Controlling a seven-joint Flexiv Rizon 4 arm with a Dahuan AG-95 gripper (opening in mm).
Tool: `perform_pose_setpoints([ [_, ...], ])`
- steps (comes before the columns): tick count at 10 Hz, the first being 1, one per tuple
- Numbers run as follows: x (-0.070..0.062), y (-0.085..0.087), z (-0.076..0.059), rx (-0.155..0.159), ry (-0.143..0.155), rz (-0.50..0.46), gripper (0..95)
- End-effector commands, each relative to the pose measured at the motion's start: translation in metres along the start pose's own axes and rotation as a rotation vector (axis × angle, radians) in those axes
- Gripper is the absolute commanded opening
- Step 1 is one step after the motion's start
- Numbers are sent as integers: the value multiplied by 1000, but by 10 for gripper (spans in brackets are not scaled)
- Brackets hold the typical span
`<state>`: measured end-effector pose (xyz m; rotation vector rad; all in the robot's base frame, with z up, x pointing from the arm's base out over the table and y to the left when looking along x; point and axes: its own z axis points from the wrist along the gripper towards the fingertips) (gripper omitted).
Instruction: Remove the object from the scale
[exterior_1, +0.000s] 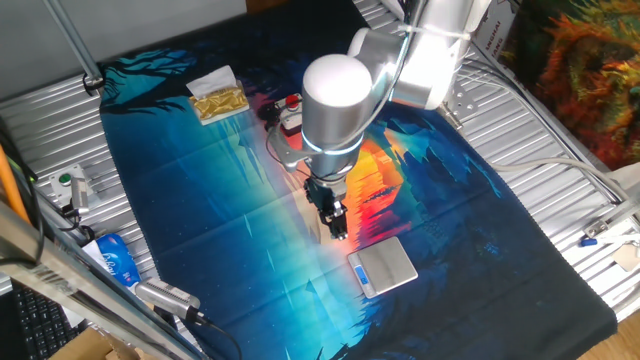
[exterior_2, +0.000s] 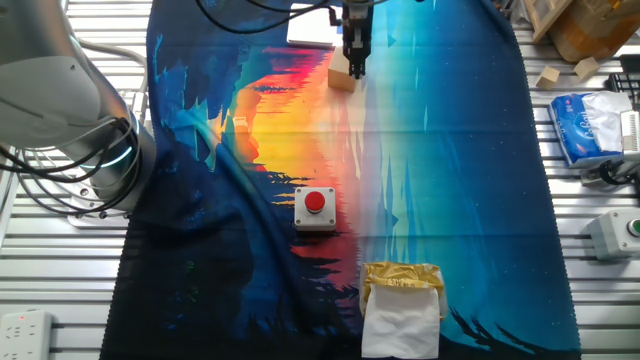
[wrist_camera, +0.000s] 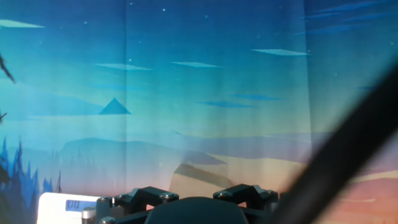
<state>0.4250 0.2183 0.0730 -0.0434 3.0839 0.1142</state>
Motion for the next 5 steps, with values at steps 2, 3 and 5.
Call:
perform_pose_setpoints([
  [2,-1,1,1,-4,26,-75,950],
  [3,-1,1,1,-10,35,-84,950],
  [5,-1,1,1,-21,53,-85,950],
])
